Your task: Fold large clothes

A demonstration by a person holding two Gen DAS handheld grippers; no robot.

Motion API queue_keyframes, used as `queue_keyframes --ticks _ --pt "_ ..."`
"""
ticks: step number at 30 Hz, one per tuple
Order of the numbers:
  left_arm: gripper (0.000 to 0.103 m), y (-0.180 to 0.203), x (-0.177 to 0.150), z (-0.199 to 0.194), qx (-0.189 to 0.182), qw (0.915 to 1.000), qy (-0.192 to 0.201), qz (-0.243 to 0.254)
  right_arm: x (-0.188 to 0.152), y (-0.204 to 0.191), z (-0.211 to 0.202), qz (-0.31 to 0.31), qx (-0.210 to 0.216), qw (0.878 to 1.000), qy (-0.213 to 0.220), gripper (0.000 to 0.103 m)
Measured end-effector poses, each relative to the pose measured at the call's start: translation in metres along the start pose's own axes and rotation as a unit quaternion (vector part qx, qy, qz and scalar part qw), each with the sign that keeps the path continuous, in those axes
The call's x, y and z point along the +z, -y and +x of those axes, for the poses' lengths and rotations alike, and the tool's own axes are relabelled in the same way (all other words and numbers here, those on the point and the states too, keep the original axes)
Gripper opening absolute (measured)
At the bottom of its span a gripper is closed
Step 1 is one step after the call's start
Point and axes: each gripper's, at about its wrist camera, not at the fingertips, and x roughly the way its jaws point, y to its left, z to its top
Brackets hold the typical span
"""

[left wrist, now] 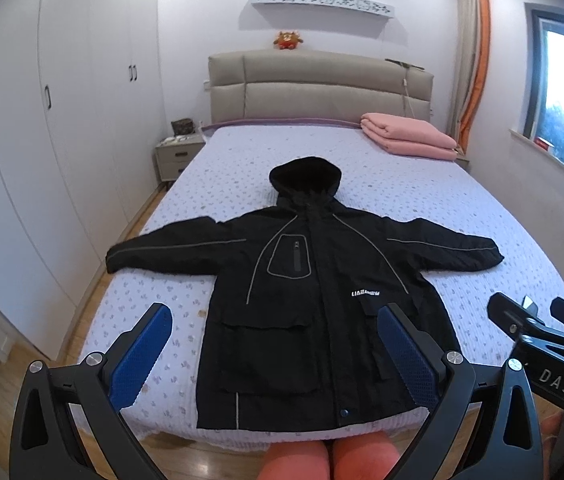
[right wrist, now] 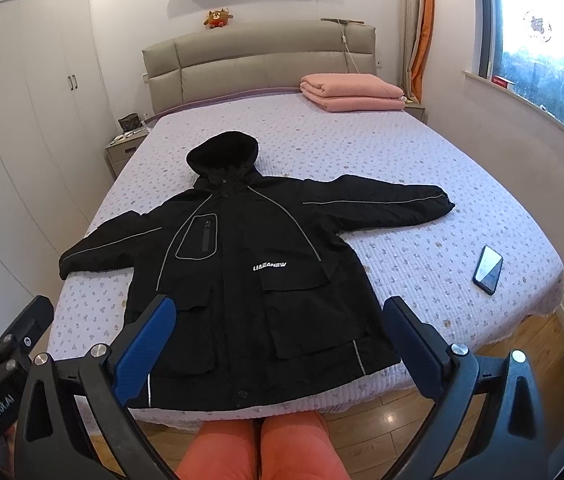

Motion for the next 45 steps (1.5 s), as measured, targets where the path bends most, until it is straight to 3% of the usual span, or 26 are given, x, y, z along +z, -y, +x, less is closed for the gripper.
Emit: queue_keyframes --ticks 7,16,35,45 --pt "0.102 0.006 -0.003 -0.002 -0.005 0.9999 -0.011 0.008 -0.001 0.002 -0.005 0.002 0.004 1.000 0.004 0.103" --pt "0.102 0.015 -0.006 -0.023 -0.009 0.9997 0.005 0.020 -0.003 0.006 -0.013 0.005 -0.012 1.000 0.009 0.103" --pt "0.102 -0.012 -0.011 -0.063 -0.017 0.9994 0.030 0.000 -0.013 0.017 -0.061 0.016 -0.043 0.998 0.050 0.103" --pt "0.102 -0.016 -0.022 -0.057 -0.019 0.9995 0.025 0.005 -0.031 0.005 -0.070 -0.001 -0.078 0.995 0.054 0.103"
